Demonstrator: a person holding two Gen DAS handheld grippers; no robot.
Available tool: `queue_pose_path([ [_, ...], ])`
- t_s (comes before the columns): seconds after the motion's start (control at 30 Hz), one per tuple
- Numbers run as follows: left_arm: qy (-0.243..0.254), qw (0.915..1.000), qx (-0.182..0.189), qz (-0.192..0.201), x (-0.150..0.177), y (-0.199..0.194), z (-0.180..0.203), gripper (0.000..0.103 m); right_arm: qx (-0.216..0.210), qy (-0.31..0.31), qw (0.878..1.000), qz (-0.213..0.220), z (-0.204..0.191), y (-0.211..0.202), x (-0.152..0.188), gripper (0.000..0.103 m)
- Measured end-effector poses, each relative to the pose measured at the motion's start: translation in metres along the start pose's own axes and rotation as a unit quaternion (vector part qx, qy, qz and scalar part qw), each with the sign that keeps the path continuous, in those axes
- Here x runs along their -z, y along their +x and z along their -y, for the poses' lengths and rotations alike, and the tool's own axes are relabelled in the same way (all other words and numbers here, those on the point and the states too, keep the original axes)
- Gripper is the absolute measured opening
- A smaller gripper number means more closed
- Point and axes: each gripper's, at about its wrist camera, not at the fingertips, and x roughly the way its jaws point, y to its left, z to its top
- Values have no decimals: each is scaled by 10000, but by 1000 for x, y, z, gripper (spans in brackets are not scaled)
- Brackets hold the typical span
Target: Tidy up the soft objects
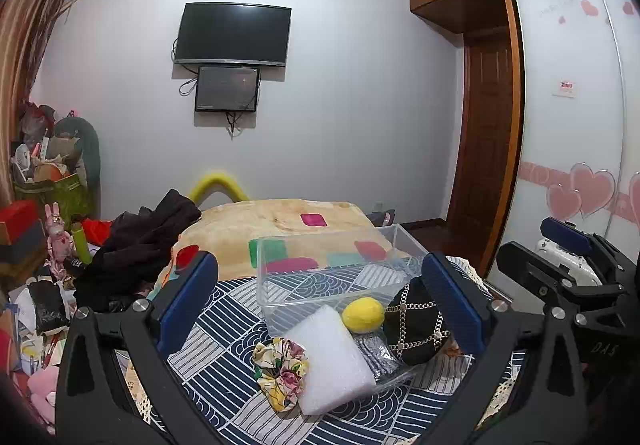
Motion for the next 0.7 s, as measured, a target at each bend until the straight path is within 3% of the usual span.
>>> queue_pose_path([
  [0.7,58,10000,58,-21,0,0,4,103,-35,77,9999,61,3,-3,-1,103],
])
